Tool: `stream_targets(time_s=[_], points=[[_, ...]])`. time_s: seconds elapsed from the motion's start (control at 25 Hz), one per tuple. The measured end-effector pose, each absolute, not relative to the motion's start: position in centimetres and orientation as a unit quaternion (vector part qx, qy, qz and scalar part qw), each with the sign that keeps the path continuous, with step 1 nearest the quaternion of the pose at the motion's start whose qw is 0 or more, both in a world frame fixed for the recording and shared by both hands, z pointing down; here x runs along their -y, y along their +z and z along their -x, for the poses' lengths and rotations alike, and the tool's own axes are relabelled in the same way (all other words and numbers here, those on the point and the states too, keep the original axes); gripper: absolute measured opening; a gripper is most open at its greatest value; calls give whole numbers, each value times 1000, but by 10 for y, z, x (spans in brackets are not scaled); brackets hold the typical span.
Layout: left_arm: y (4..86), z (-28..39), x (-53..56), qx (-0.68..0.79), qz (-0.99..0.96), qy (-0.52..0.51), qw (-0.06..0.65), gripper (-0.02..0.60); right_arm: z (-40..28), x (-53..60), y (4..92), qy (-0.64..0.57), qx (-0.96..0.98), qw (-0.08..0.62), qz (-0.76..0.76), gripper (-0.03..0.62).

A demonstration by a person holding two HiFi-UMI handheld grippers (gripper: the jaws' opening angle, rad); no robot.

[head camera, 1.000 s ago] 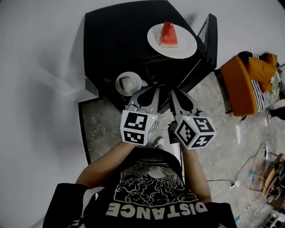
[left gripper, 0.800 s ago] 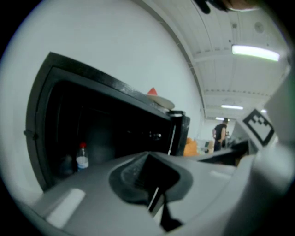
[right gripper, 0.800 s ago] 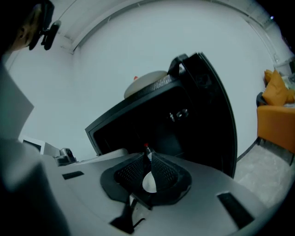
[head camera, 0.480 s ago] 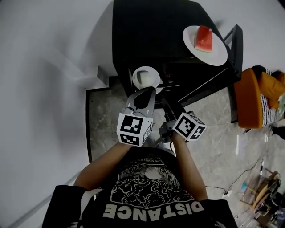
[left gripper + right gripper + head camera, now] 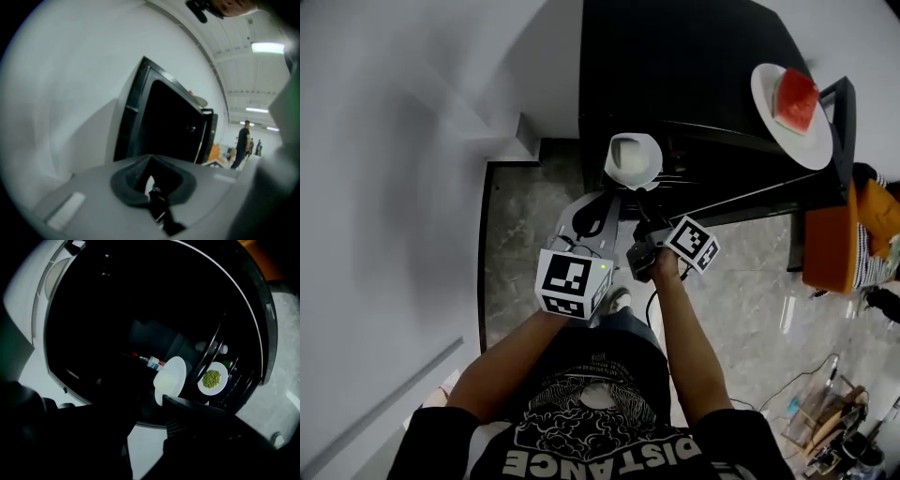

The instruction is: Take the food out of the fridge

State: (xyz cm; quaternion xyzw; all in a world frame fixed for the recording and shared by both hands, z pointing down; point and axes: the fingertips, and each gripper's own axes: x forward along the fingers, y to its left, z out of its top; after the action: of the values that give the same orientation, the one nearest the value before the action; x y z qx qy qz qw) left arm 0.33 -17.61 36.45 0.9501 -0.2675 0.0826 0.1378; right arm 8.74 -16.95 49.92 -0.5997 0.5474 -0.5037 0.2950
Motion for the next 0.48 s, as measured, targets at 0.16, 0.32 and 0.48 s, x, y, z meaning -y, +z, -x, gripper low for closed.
stream_targets(time_s=[0.16,0.32,0.48], points=[[383,4,178,290,-941,95,146,2,-85,180,530,-543,-514,325,579,126],[390,5,175,301,-937,102,144,2,-88,191,548,-556,-508,331,569,127],[395,8,170,311,-933,109,145,2,-91,204,559,-573,-496,345,554,127]])
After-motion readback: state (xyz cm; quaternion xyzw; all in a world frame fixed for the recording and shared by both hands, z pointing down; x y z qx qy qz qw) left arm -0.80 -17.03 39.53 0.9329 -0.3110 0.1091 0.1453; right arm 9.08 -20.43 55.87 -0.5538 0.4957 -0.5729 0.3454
